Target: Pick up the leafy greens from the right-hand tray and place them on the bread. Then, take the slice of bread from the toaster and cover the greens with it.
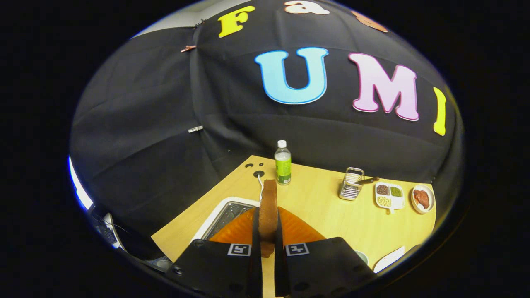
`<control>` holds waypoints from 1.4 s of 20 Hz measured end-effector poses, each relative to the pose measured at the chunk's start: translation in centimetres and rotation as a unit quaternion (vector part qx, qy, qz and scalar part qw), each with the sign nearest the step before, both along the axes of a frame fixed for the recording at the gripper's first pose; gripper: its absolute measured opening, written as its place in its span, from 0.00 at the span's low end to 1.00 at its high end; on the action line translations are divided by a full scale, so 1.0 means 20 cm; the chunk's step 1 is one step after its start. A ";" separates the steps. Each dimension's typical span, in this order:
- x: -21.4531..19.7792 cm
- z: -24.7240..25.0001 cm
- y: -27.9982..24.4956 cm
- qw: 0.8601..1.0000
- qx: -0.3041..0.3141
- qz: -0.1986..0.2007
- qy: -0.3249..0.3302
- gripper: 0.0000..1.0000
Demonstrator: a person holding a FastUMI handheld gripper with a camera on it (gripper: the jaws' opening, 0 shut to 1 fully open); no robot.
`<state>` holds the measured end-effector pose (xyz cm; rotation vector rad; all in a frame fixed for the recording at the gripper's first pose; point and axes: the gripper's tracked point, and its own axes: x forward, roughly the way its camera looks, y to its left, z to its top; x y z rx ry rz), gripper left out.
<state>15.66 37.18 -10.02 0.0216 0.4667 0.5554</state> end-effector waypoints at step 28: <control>-0.10 -0.91 -0.96 0.974 0.045 -0.137 0.175 0.16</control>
